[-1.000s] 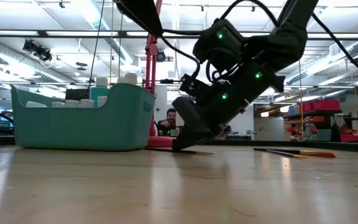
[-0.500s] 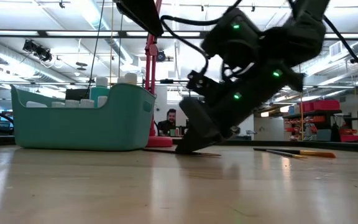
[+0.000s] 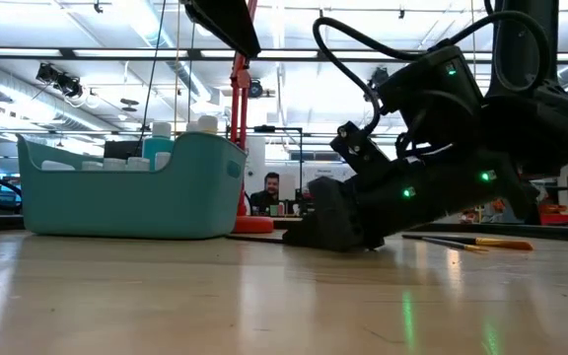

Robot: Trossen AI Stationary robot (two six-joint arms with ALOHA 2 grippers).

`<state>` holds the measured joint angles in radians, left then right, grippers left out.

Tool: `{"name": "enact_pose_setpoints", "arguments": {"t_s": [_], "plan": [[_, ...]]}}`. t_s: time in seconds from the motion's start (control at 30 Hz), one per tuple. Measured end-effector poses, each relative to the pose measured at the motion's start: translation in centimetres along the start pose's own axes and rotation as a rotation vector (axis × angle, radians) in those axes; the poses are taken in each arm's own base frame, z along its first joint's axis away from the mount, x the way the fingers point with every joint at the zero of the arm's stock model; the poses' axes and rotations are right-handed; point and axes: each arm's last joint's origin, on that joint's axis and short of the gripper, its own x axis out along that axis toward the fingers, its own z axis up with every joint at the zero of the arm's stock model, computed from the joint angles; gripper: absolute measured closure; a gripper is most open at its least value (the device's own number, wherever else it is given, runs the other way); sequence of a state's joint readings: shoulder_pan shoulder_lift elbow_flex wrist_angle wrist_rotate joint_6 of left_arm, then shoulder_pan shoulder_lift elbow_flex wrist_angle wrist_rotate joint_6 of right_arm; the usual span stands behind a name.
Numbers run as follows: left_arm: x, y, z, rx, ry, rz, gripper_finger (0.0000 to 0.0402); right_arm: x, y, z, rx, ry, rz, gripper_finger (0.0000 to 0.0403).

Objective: Pick & Place Paint Supplies
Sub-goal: Put the gold paint brush into the blue cup

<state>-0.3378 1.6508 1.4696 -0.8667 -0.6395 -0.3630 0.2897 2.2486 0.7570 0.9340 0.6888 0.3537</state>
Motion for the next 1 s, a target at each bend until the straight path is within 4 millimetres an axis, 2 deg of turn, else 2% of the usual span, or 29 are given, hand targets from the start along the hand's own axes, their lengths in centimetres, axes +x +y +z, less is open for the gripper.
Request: {"name": "enact_pose_setpoints", "arguments": {"t_s": [0.27, 0.37, 0.53, 0.73, 0.83, 1.0], "plan": [[0.0, 0.0, 0.0, -0.001, -0.001, 0.000, 0.0288, 0.2, -0.1, 0.0, 0.013, 0.014, 0.020, 0.0299], [0.0, 0.0, 0.0, -0.001, -0.001, 0.000, 0.0288, 0.2, -0.1, 0.0, 0.009, 0.013, 0.019, 0.0319], [0.0, 0.0, 0.0, -0.001, -0.001, 0.000, 0.0288, 0.2, -0.2, 0.0, -0.011, 0.012, 0.017, 0.0384], [0.0, 0.0, 0.0, -0.002, -0.002, -0.001, 0.0288, 0.2, -0.2, 0.2, -0.017, 0.004, 0.016, 0.0386], [0.0, 0.0, 0.0, -0.003, -0.003, -0.001, 0.0288, -0.2, 0.0, 1.0, -0.080, 0.015, 0.061, 0.0388], [0.0, 0.0, 0.0, -0.003, -0.004, -0.001, 0.0288, -2.0, 0.2, 3.9, -0.182, 0.076, 0.152, 0.0392]]}}
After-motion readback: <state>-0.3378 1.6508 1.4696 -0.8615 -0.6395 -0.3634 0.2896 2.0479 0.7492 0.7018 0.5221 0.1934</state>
